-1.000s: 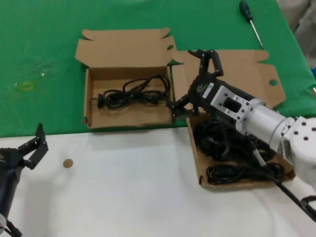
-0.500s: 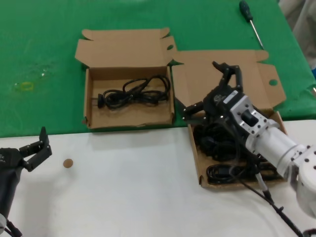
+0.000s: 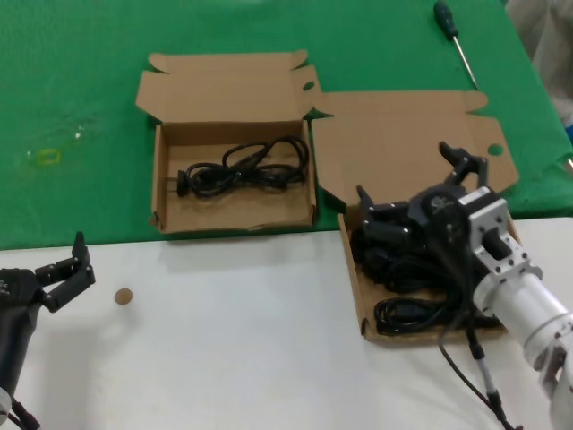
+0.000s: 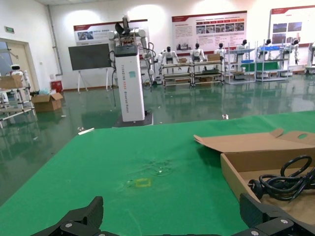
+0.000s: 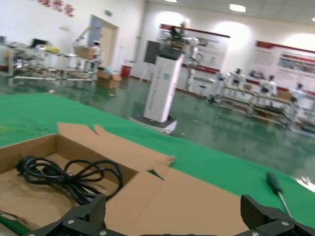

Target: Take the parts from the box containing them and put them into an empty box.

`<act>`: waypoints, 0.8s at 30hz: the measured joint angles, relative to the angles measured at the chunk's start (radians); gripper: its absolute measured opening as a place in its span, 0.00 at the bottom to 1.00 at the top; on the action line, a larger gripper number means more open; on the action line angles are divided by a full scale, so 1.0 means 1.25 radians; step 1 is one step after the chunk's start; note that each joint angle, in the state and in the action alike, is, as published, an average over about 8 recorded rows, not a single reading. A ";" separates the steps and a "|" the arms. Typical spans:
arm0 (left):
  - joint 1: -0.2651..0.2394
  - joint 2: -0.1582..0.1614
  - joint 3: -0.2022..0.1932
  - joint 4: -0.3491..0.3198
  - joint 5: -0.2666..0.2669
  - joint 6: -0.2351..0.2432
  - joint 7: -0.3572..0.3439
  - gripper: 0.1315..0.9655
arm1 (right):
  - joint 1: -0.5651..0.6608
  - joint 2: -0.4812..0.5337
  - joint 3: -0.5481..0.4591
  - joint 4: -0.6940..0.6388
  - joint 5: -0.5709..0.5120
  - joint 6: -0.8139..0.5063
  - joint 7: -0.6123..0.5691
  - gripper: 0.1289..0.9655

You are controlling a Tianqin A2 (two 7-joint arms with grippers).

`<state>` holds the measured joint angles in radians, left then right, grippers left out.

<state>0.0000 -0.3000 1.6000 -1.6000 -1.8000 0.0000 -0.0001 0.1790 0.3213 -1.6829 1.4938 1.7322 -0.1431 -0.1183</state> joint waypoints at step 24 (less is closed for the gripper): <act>0.000 0.000 0.000 0.000 0.000 0.000 0.000 1.00 | -0.119 -0.014 0.055 0.071 0.045 0.095 0.079 1.00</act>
<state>0.0000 -0.3000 1.6000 -1.6000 -1.8000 0.0000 -0.0001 0.0301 0.3036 -1.6139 1.5821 1.7886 -0.0241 -0.0199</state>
